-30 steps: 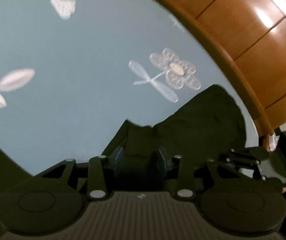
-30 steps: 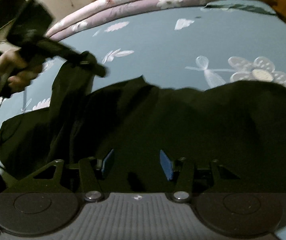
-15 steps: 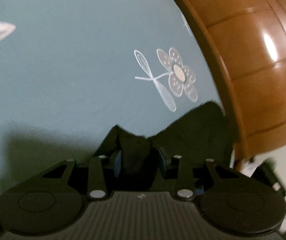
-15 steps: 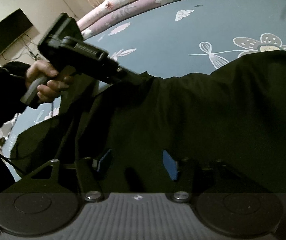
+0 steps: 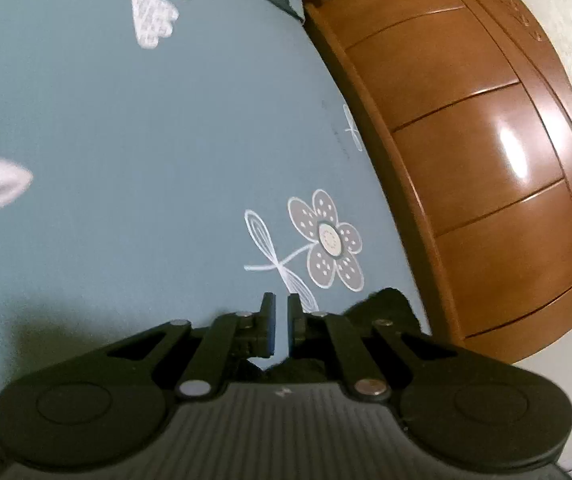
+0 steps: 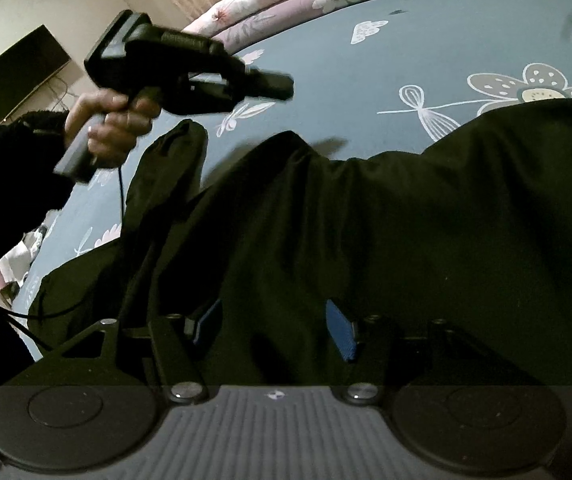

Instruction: Fold clothes

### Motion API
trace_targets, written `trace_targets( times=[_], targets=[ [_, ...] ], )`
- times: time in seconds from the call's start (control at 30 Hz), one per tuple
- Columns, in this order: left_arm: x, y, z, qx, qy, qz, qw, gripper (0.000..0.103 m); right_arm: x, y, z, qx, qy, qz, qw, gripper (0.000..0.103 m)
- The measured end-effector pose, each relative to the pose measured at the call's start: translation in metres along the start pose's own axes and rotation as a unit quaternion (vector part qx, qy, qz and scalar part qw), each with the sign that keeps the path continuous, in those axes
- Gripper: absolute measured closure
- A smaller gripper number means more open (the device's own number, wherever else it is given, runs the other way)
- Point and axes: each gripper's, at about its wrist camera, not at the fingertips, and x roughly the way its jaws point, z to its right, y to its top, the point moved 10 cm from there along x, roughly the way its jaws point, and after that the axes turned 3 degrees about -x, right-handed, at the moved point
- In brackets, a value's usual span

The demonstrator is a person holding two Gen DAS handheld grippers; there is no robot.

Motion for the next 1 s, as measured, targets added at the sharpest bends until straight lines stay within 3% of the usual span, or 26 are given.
trace_targets(
  times=[0.07, 0.17, 0.37, 0.43, 0.47, 0.5, 0.63, 0.8, 1.0],
  targets=[
    [-0.003, -0.006, 0.002, 0.014, 0.002, -0.006, 0.9999, 0.099, 0.000, 0.000, 0.000, 0.000, -0.001, 0.000, 1.000, 0.040],
    [-0.004, -0.026, -0.008, 0.037, 0.035, -0.031, 0.9982, 0.095, 0.000, -0.001, 0.002, 0.002, 0.000, 0.001, 1.000, 0.040],
    [-0.005, -0.049, -0.020, 0.053, 0.070, -0.043, 0.9953, 0.075, 0.003, 0.001, 0.002, -0.004, -0.002, -0.005, 1.000, 0.038],
    [-0.006, -0.056, -0.023, 0.057, 0.079, -0.044, 0.9942, 0.078, 0.003, 0.001, 0.002, -0.004, -0.002, -0.006, 1.000, 0.038],
    [-0.006, -0.059, -0.025, 0.059, 0.084, -0.045, 0.9937, 0.093, 0.004, 0.002, 0.002, -0.004, -0.002, -0.006, 1.000, 0.038],
    [-0.006, -0.062, -0.026, 0.061, 0.089, -0.046, 0.9931, 0.102, 0.004, 0.002, 0.002, -0.005, -0.002, -0.007, 1.000, 0.038],
    [-0.016, -0.072, -0.031, 0.062, 0.114, -0.035, 0.9909, 0.102, 0.002, 0.006, 0.004, -0.006, -0.014, -0.003, 1.000, 0.038],
    [-0.028, -0.075, -0.037, 0.044, 0.109, -0.028, 0.9927, 0.096, -0.006, 0.018, 0.013, -0.008, -0.043, 0.011, 0.999, 0.038],
    [-0.041, -0.054, -0.003, 0.117, 0.134, 0.027, 0.9837, 0.088, -0.044, 0.041, 0.040, -0.003, -0.109, 0.059, 0.992, 0.036]
  ],
)
